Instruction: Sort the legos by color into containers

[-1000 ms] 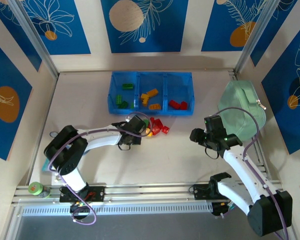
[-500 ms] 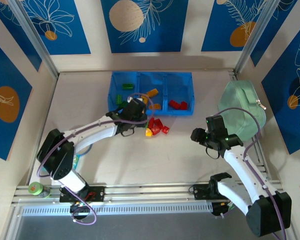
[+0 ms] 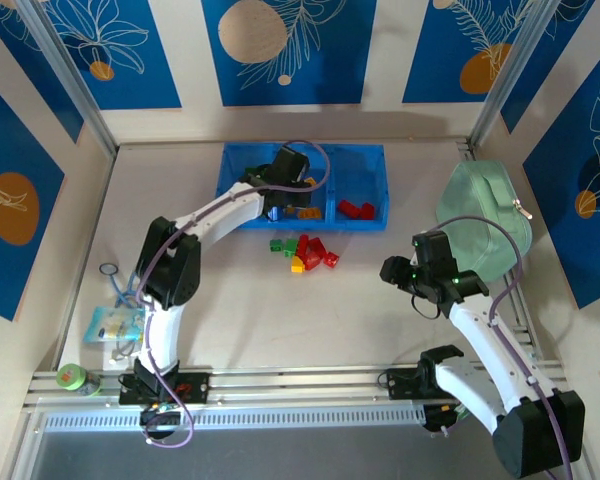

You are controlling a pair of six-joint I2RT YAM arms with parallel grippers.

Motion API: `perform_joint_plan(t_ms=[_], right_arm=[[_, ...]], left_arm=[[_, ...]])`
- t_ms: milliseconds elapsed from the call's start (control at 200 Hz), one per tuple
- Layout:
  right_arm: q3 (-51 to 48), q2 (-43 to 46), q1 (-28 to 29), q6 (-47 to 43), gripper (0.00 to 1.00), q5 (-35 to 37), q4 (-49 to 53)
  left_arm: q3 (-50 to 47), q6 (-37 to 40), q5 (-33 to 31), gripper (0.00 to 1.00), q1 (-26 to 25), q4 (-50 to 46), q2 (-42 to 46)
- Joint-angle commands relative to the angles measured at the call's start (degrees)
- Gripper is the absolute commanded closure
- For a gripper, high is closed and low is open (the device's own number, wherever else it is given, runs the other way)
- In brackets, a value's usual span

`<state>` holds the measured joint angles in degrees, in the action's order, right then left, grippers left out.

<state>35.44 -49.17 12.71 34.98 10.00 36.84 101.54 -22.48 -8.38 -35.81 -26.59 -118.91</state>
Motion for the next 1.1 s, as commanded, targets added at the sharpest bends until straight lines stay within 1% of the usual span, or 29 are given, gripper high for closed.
perform_joint_plan(t_ms=[0, 65, 90, 130, 185, 300, 420, 535, 630, 720, 835, 1096], right_arm=[[-0.34, 0.91, -0.09, 0.23, 0.44, -2.04, 1.38], [-0.06, 1.17, 0.00, 0.18, 0.43, -2.02, 1.89], [-0.01, 1.30, 0.03, 0.19, 0.44, -1.96, 2.00], [0.03, 1.49, 0.05, 0.28, 0.44, -1.87, 2.09], [-0.07, 1.69, 0.11, 0.35, 0.44, -1.91, 2.01], [-0.51, 1.68, 0.25, 0.53, 0.44, -2.24, 1.49], [-1.02, 1.19, 0.30, 0.79, 0.43, -2.44, 0.63], [-1.28, 0.71, 0.64, 1.21, 0.44, -2.70, 0.08], [-1.51, 0.50, 1.08, 1.39, 0.44, -2.62, -0.27], [-1.53, 0.38, 1.46, 1.72, 0.44, -2.70, -0.53], [-1.31, 0.27, 2.09, 2.10, 0.44, -2.73, -0.38], [-1.10, 1.60, 2.76, 2.20, 0.44, -1.34, 1.22]], left_arm=[[6.03, 1.91, 1.73, 0.49, 0.79, -4.80, -3.03], [7.14, 1.74, 2.23, 0.33, 0.75, -5.90, -3.37], [6.83, 1.66, 2.12, 0.28, 0.66, -5.93, -2.90], [5.69, 1.54, 1.68, 0.25, 0.49, -5.49, -1.76], [2.82, 1.58, 1.29, 0.24, 0.20, -4.27, 0.66], [-5.18, 1.33, 0.24, 0.24, -0.91, -1.06, 7.81], [-17.12, -0.23, -0.48, 0.27, -2.03, 3.56, 16.34], [-28.37, -3.30, -0.89, 0.35, -2.15, 7.95, 23.35], [-36.02, -5.03, -0.58, 0.41, -2.15, 10.32, 26.92], [-40.71, -6.19, -1.42, 0.41, -2.14, 11.63, 27.82], [-43.26, -7.00, -1.14, 0.41, -2.16, 12.42, 26.62], [-43.50, -7.10, -1.30, 0.44, -1.80, 14.20, 23.13]])
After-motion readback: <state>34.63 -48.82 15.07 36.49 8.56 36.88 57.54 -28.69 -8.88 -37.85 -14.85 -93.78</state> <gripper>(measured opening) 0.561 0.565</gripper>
